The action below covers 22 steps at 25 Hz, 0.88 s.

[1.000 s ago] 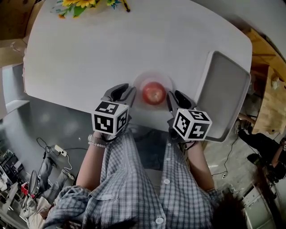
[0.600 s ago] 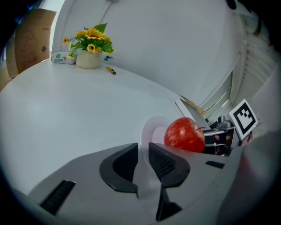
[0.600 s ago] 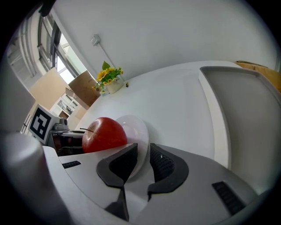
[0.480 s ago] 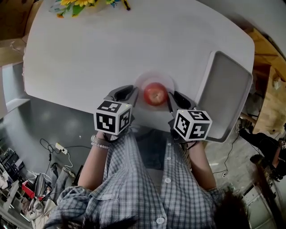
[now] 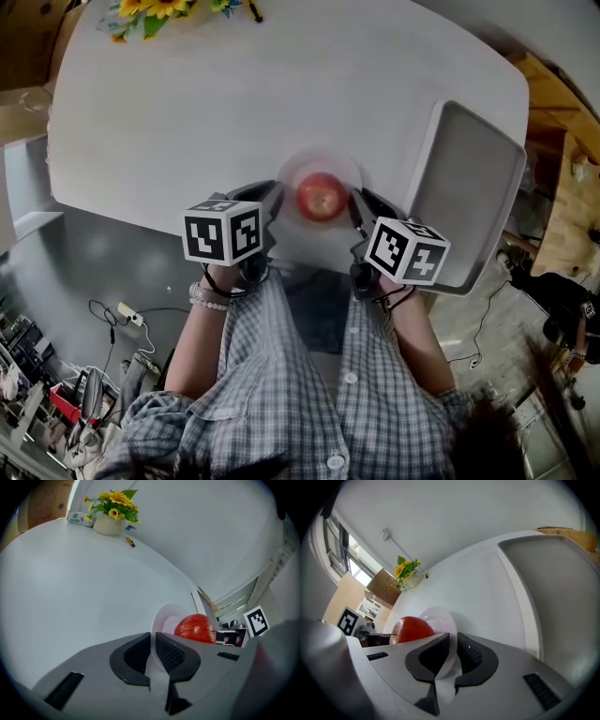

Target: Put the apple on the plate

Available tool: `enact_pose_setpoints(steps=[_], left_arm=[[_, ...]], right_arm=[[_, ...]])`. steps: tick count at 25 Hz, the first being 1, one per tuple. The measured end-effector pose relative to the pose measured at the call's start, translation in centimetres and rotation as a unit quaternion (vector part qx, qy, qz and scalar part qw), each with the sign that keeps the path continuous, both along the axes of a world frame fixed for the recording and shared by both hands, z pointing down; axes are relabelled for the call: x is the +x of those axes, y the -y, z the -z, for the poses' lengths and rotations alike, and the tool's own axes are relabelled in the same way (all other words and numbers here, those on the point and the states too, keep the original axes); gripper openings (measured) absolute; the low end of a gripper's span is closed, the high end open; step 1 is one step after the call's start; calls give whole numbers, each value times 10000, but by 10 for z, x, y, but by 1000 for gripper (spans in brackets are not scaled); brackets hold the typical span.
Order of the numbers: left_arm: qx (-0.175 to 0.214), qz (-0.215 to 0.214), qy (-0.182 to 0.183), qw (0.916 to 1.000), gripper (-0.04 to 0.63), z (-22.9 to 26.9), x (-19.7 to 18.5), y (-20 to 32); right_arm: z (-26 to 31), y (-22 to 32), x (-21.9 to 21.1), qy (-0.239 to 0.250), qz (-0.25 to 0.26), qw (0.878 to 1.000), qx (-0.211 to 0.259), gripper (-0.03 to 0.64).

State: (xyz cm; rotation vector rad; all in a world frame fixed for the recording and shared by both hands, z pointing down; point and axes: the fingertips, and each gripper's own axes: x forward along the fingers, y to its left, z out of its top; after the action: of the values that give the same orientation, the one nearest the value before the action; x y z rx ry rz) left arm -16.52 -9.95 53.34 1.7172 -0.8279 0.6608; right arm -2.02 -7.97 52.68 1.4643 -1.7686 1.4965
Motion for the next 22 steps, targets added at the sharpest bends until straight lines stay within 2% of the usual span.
enact_pose_setpoints(steps=[7,13,22], left_arm=[[-205,25,4,9998,40,3,1,4],[-112,-44,-37,9999,38,24,12,11],[108,-413,-192,9989,37,53,66,15]], right_arm=[[4,0,2,206,-266,9994,-87,58],[21,2,12,335,-452,9984,0,58],[48,-6,64,321,-870,9955,214,58]])
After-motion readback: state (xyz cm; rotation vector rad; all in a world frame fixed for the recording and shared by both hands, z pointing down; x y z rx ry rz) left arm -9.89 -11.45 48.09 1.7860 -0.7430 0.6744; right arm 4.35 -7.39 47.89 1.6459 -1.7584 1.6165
